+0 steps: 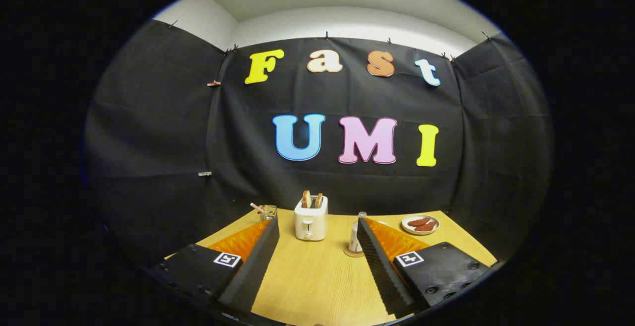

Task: Take the bottle from table, then pour the juice into the cup, finally place the bottle on the coaster

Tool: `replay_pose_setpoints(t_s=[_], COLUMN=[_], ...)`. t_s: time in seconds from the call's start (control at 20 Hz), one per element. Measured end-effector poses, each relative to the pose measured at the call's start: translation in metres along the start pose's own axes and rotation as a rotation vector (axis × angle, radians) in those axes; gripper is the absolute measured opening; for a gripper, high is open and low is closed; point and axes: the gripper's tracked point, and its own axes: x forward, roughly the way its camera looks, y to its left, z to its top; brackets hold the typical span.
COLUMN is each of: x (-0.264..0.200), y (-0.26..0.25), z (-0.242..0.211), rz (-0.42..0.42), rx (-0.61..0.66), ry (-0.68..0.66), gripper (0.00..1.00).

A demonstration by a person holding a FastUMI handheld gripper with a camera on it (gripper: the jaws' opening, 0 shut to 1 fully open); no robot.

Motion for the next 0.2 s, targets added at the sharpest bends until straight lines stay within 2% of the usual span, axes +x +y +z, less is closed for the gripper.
replay_pose_setpoints(t_s=[0.2], x=[0.0012], y=[0.0024], z=[-0.0026], rz=[0.004], rx=[-0.006], ry=[0.01], gripper=[0.97])
